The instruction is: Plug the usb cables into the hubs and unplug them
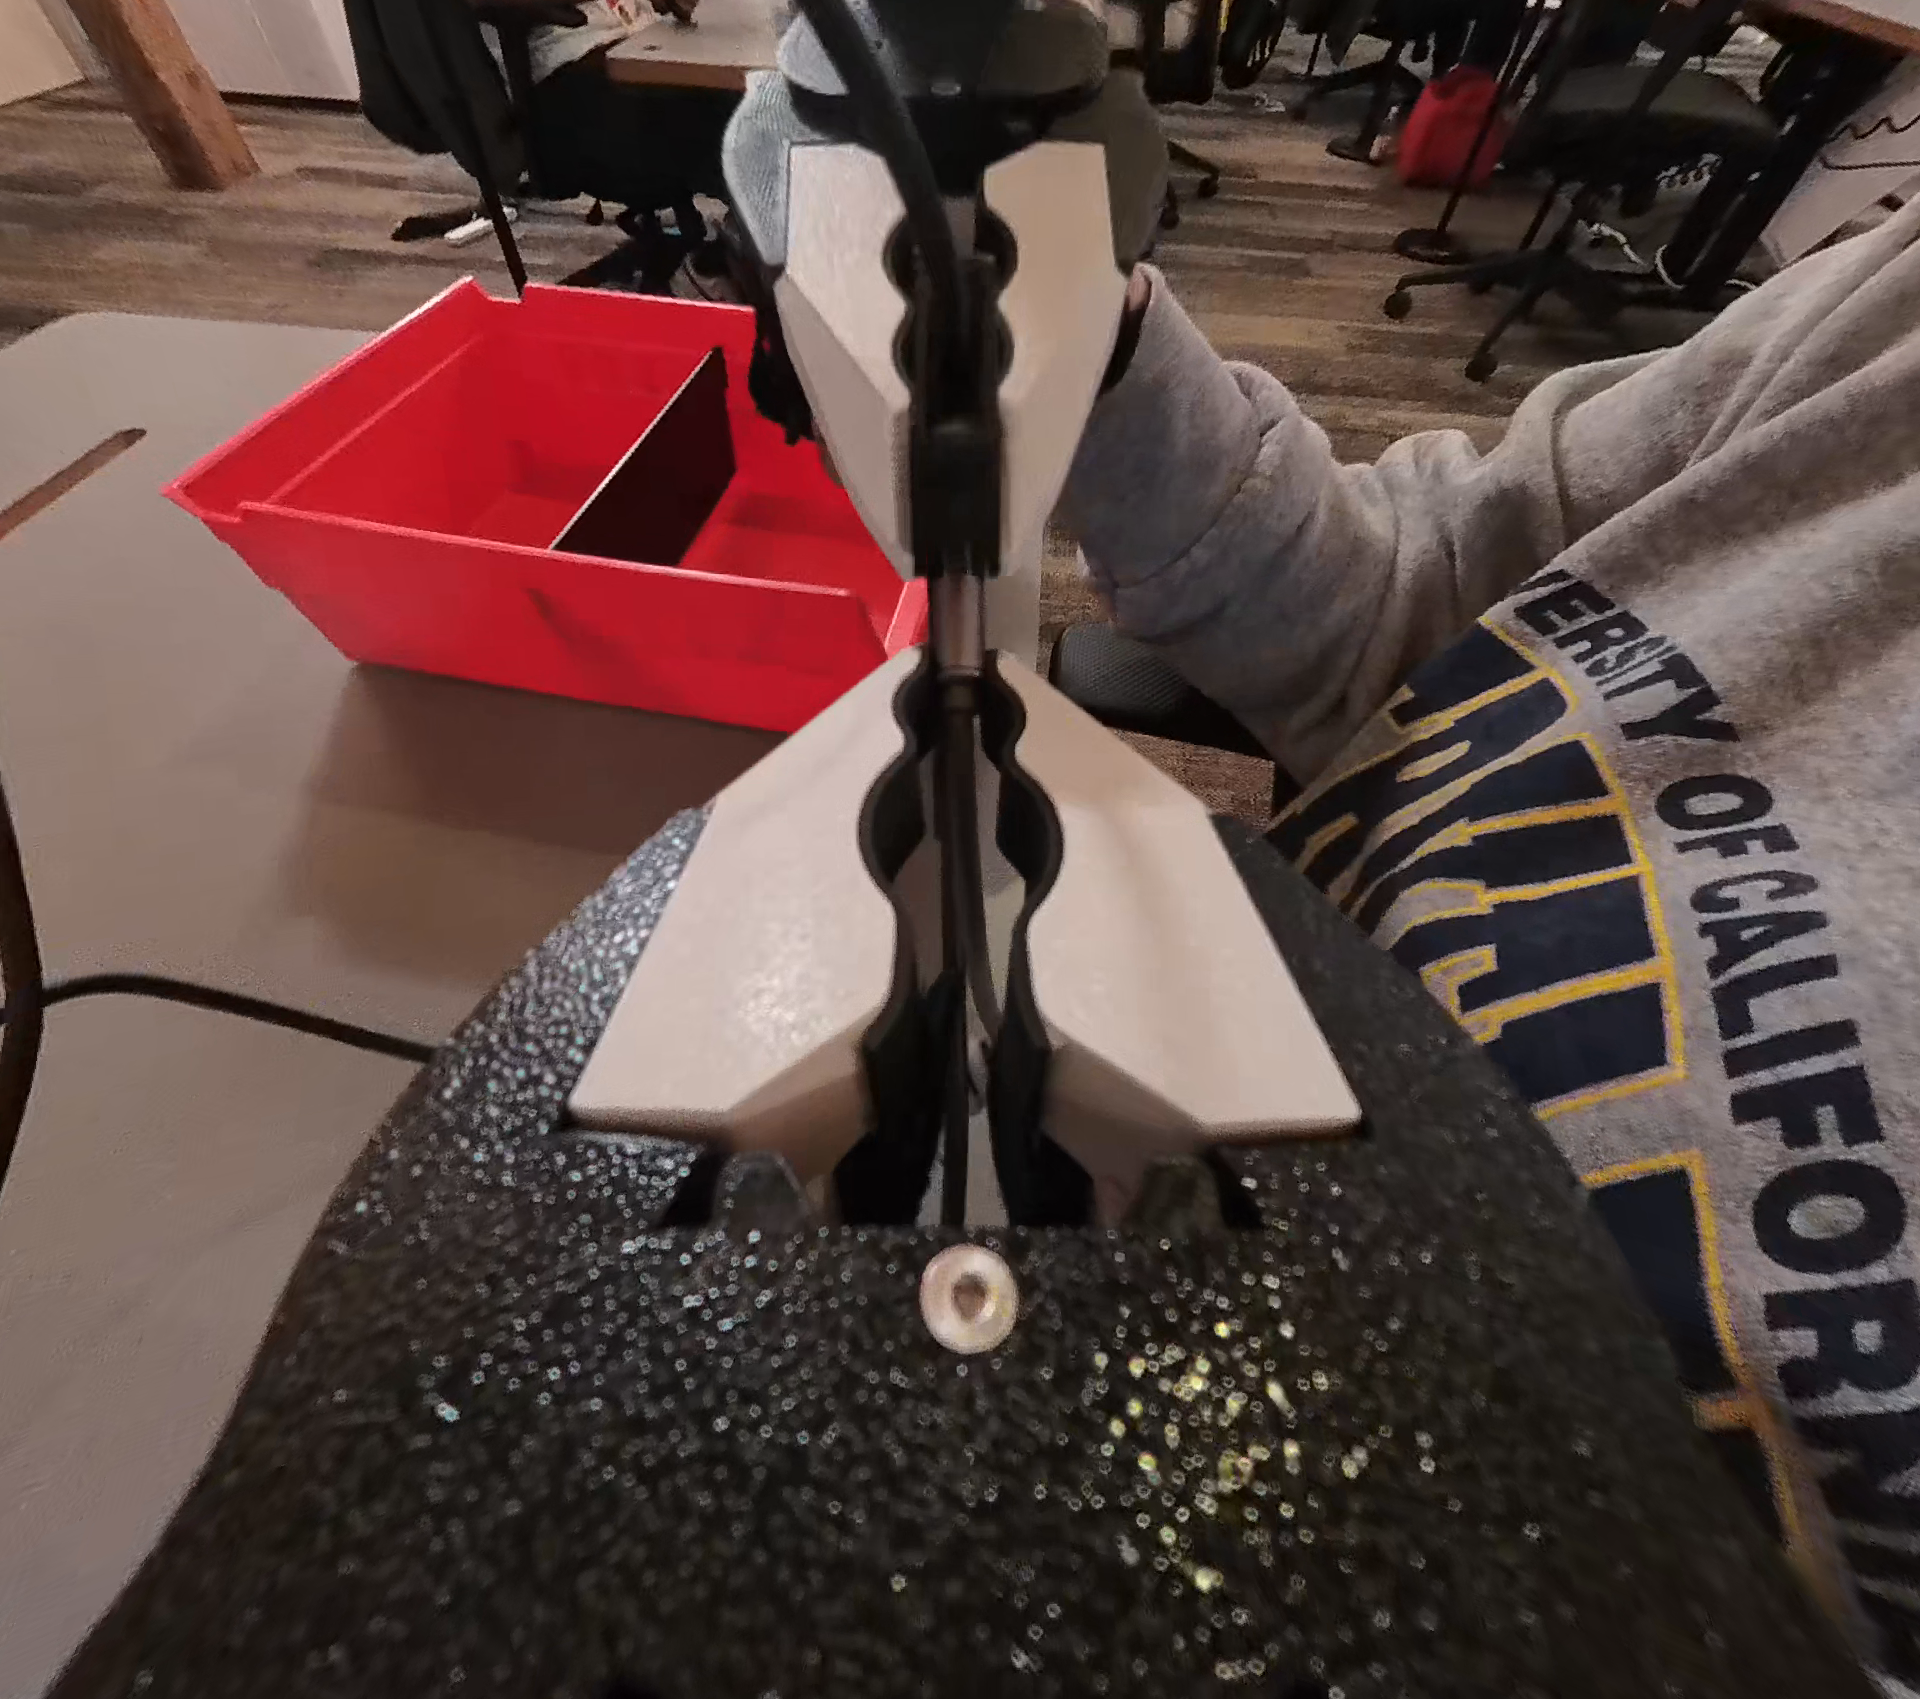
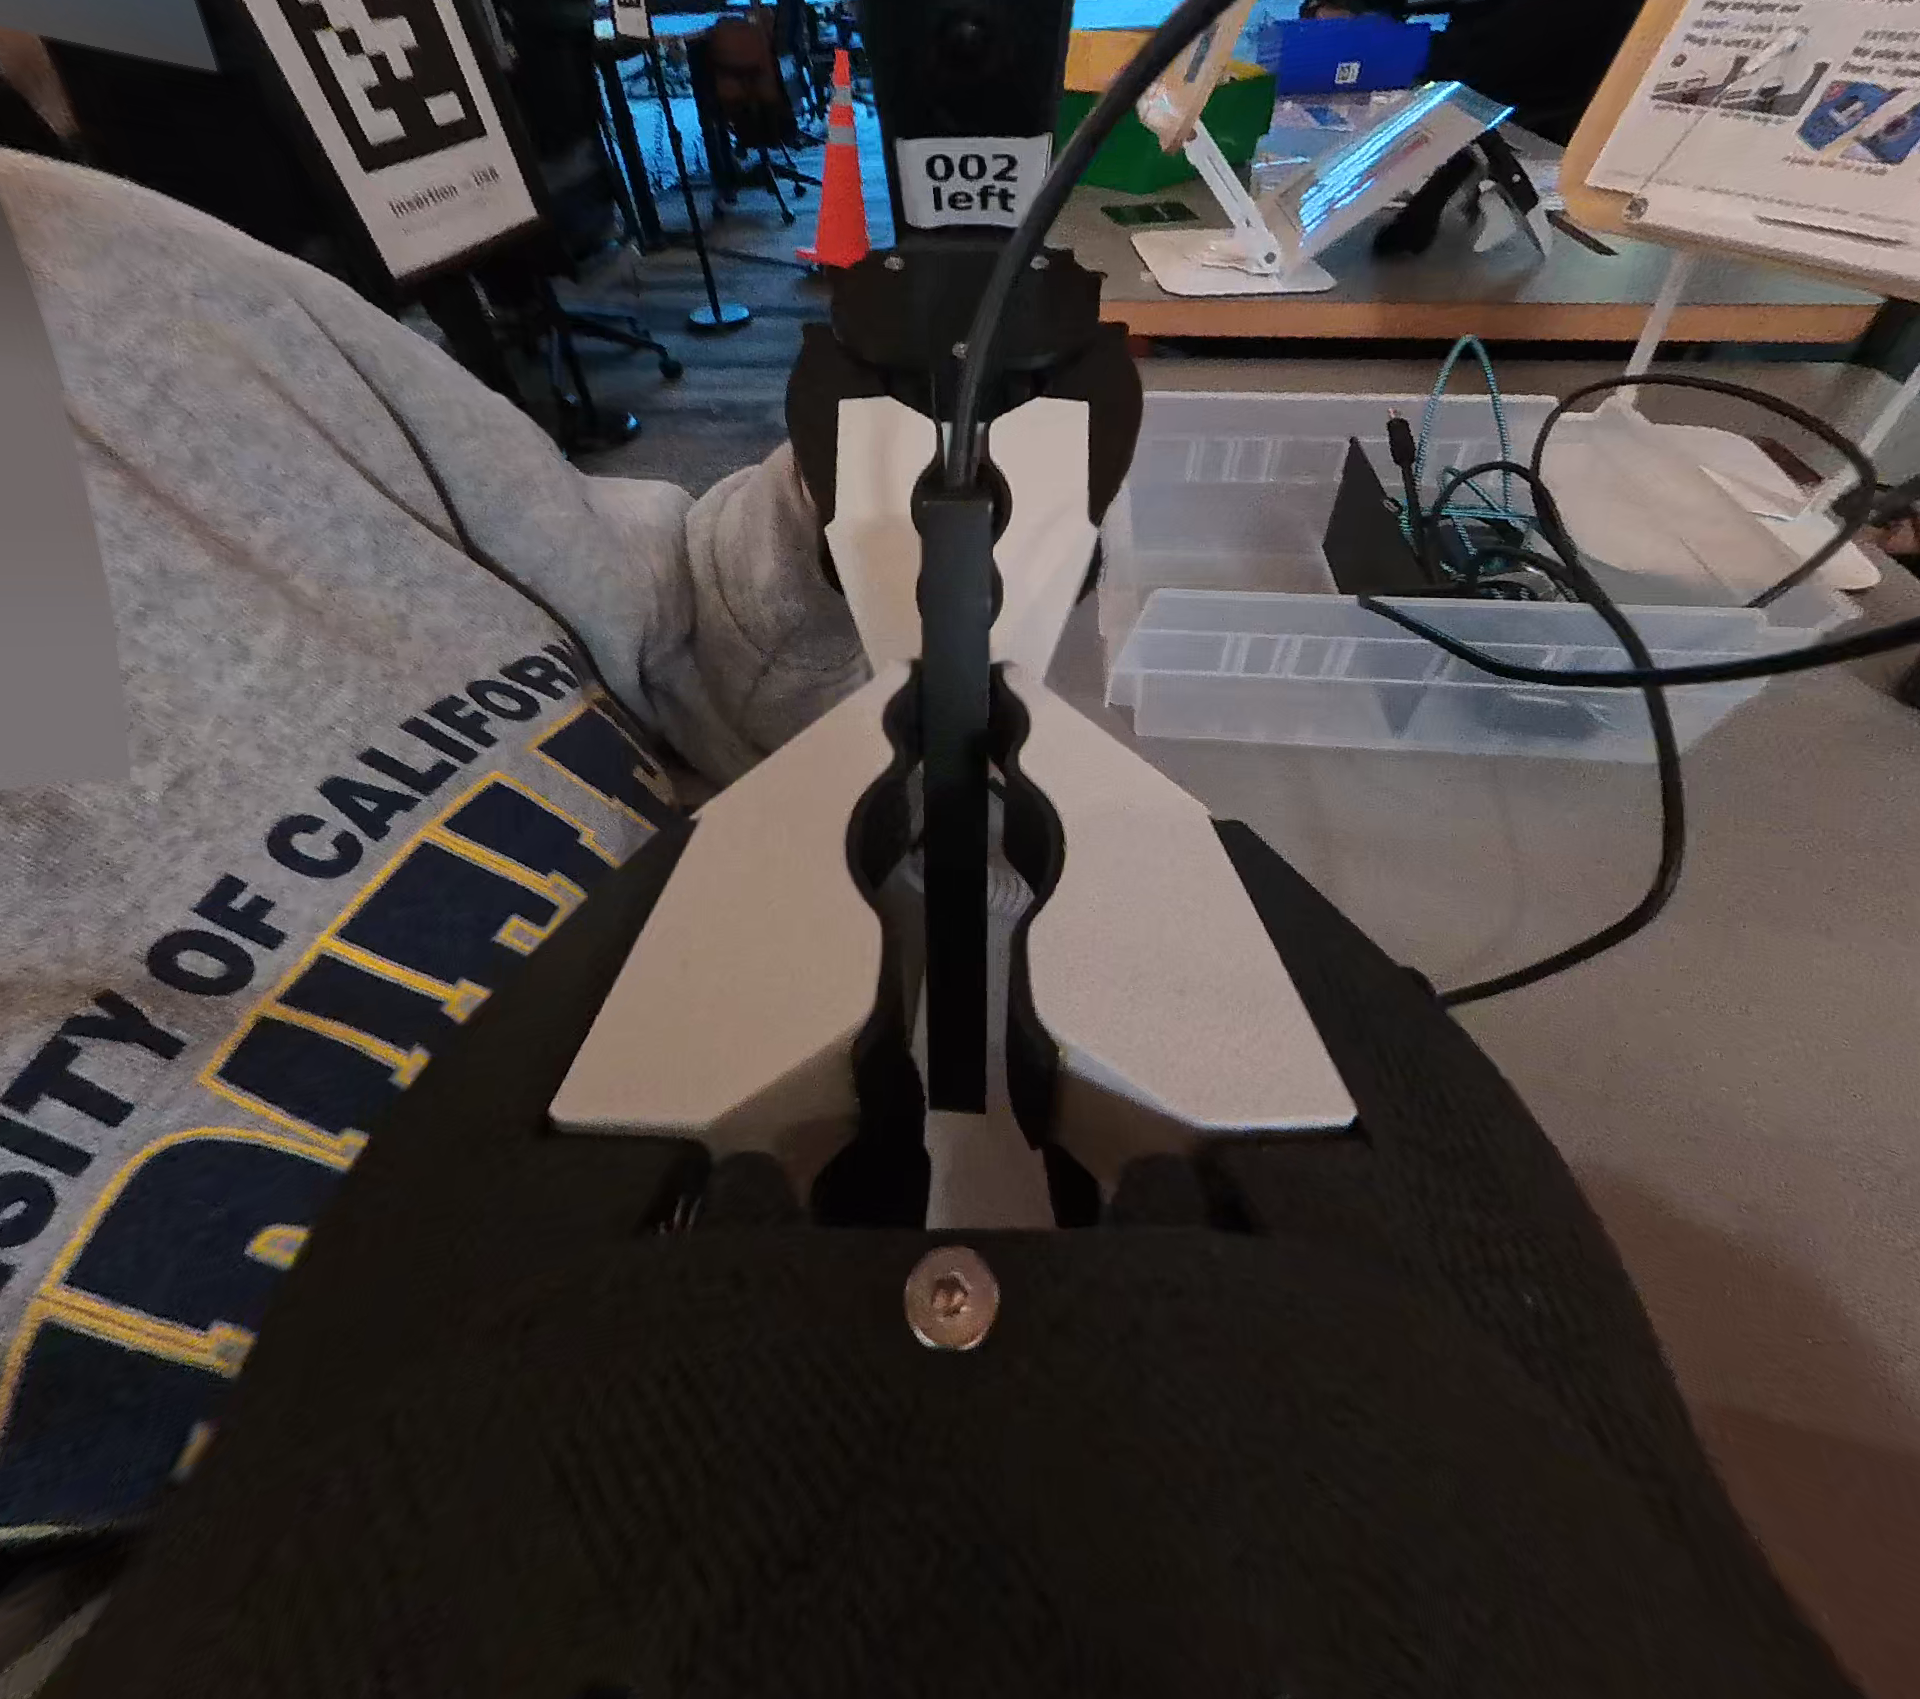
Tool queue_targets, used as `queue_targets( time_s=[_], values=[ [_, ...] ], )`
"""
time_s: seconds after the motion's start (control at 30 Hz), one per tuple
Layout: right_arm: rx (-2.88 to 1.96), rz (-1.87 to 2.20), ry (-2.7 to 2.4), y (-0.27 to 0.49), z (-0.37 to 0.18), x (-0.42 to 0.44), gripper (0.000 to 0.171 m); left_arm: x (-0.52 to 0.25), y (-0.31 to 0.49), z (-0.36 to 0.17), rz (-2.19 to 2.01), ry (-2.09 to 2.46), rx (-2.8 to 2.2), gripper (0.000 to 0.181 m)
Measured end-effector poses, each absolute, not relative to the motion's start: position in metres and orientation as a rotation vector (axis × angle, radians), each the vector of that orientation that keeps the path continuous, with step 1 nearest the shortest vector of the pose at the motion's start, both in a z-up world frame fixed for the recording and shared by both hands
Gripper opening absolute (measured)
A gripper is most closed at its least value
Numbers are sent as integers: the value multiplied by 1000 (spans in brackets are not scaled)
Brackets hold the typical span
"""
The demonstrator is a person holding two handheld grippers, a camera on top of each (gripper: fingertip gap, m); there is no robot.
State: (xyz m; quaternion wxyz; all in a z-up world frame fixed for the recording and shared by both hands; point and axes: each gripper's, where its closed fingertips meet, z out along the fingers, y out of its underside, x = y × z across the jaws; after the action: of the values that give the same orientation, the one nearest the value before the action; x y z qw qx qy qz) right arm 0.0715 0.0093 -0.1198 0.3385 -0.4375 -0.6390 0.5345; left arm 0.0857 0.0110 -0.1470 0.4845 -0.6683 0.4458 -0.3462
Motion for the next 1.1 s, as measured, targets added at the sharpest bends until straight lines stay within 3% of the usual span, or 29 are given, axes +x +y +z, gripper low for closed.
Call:
queue_targets(
  time_s=[0.67,0.77,0.87,1.1],
  values=[
    [-989,1394,-1740,-5,-114,85,9,100,1,-129,-721,1144,-1489,7],
    [-1075,1356,-1584,30,-102,111,9,47,27,-117,-459,929,-1534,6],
    [-1095,1301,-1289,75,-76,170,9,4,13,-87,-616,753,-1459,5],
    [-1125,1229,-1241,82,-72,155,9,49,37,-145,-627,890,-1700,6]
  ],
)
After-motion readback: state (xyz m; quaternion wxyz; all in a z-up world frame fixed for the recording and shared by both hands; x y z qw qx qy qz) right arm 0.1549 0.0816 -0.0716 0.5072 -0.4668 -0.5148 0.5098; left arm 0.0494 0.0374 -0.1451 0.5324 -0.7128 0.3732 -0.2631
